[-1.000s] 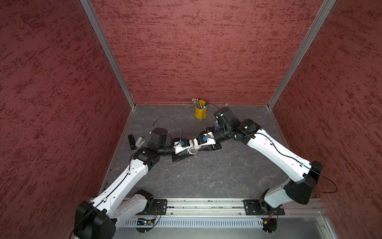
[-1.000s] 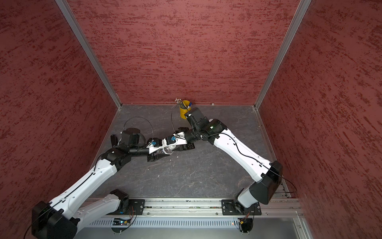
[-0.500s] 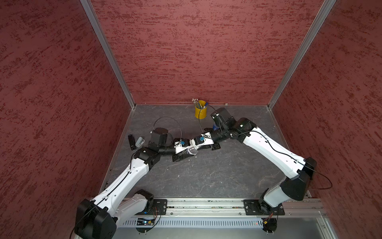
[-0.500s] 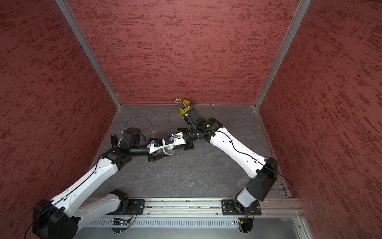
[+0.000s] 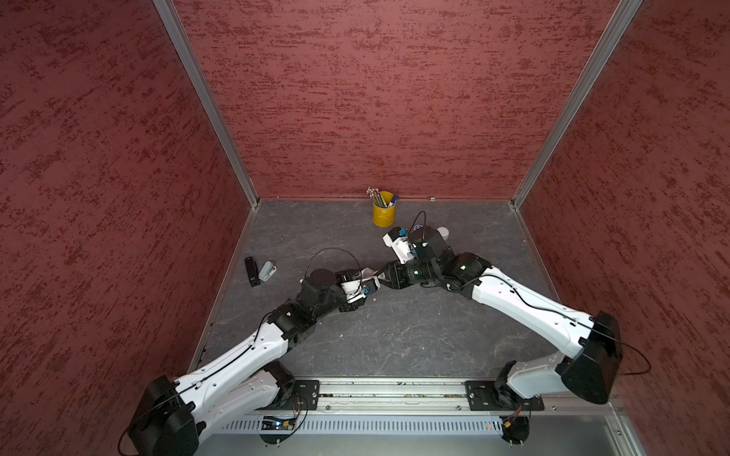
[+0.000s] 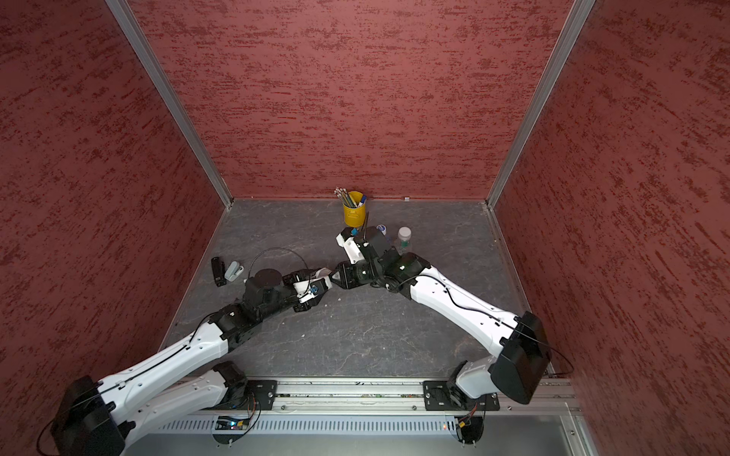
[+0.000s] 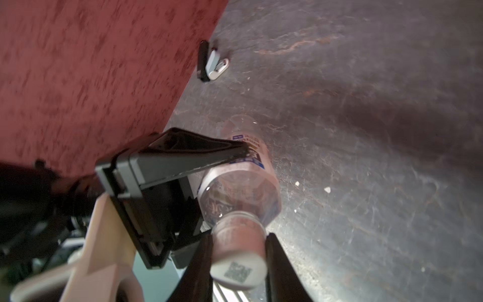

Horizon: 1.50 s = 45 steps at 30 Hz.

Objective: Screw on the bottle caps
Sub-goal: Screw the bottle cap onto the plastic bottle.

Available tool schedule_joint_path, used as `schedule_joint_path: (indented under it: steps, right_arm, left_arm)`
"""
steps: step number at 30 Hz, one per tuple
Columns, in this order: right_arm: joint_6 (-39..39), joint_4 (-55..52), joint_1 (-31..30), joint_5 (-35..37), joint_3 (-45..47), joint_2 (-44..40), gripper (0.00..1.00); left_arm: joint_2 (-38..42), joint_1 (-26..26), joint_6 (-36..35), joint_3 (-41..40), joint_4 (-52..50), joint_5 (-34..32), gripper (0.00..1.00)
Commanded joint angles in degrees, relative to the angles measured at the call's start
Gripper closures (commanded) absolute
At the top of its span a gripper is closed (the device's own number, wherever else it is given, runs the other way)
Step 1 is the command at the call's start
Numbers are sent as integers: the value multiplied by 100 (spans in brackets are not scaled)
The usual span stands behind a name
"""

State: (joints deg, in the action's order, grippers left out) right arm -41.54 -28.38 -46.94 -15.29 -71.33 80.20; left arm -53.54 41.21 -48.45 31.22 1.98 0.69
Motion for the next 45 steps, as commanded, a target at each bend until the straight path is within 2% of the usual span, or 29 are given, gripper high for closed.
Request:
schedule_joint_path:
  steps: [1, 3, 7, 9, 11, 13, 15, 16, 18, 20, 23, 25, 28, 31, 37, 39, 45]
  right_arm:
    - [-3952, 774, -96, 1878, 142, -97, 100]
    - [-4679, 531, -179, 1780, -69, 41, 100]
    - [-5484, 404, -226, 1505, -209, 217, 100]
    - [-5488, 374, -228, 1723, -180, 126, 100]
    - [-5064, 320, -224, 2162, -188, -74, 98]
    - [-3809, 466, -219, 2917, -144, -359, 96]
    - [-2234, 928, -183, 3276, 3, -599, 83]
    - [-1439, 1189, -117, 3173, 86, -696, 76]
    - [-62, 1549, -25, 2950, 211, -829, 63]
    - [1238, 1711, 65, 2457, 257, -905, 54]
    - [3401, 1723, 197, 1072, 244, -954, 43]
    - [5087, 1356, 272, 48, 161, -976, 40]
    - [6782, 511, 414, -726, -23, -965, 37]
    - [8160, -293, 544, -1448, -327, -893, 36]
    - [10068, -1631, 572, -1634, -944, -463, 40]
    - [10361, -1798, 570, -1763, -1102, -330, 41]
    - [10581, -1690, 566, -2011, -1354, -22, 43]
  left_arm:
    - [-33, 650, -1014, -101, 1576, -289, 56]
    - [-212, 871, -1318, -152, 1942, -598, 56]
    - [-568, 1059, -1605, -182, 2149, -791, 55]
    - [-691, 1061, -1532, -187, 2105, -887, 55]
    - [-666, 989, -1263, -146, 1805, -928, 55]
    - [-494, 720, -736, -33, 1037, -531, 56]
    - [-269, 190, -240, 67, 222, 488, 55]
    - [-194, -127, -50, 140, -211, 1040, 56]
    - [-144, -523, 78, 247, -728, 1637, 55]
    - [-208, -765, 118, 448, -1189, 2224, 56]
    - [-399, -1152, 181, 733, -1636, 3033, 56]
    - [-533, -1367, 204, 889, -1778, 3469, 56]
    - [-687, -1623, 164, 1122, -2008, 3927, 56]
    - [-776, -1763, 52, 1295, -2218, 4203, 55]
    - [-796, -1779, 27, 1301, -2143, 4278, 55]
    - [-778, -1772, 35, 1312, -2147, 4323, 55]
    - [-798, -1716, 26, 1329, -2156, 4396, 55]
